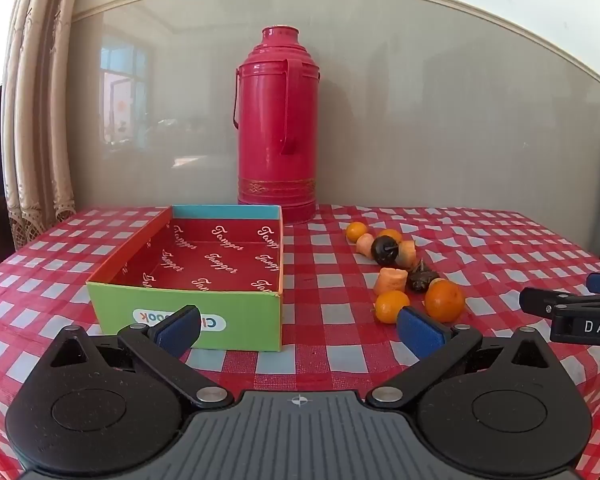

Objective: Organize fruits

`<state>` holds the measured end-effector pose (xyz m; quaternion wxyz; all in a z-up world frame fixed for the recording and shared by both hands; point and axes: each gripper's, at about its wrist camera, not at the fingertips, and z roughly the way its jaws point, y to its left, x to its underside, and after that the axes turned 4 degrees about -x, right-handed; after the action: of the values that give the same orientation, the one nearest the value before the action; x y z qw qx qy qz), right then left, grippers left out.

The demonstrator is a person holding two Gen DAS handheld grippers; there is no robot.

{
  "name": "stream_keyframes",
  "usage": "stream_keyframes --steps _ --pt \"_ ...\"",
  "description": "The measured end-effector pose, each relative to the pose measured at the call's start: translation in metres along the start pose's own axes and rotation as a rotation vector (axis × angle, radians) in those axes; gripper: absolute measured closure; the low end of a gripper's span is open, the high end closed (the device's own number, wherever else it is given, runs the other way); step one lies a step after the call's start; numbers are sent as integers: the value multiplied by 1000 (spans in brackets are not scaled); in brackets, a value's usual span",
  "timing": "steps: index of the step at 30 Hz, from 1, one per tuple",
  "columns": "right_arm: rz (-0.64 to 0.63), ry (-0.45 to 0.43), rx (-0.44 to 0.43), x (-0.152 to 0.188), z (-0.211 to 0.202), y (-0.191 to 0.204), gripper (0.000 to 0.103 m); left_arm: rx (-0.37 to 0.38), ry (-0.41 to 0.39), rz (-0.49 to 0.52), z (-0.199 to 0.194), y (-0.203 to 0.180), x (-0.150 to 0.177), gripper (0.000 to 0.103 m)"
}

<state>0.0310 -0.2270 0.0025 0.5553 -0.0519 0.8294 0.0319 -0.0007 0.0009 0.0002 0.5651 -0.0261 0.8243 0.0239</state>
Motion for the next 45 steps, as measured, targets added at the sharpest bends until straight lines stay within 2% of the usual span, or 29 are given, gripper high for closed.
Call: stream_keyframes --steps 2,45 --pt "-6 15 1 -1 0 0 6 -18 6 23 1 -2 0 0" --pt "-16 32 -7 -1 4 0 6 -3 17 19 2 -4 2 0"
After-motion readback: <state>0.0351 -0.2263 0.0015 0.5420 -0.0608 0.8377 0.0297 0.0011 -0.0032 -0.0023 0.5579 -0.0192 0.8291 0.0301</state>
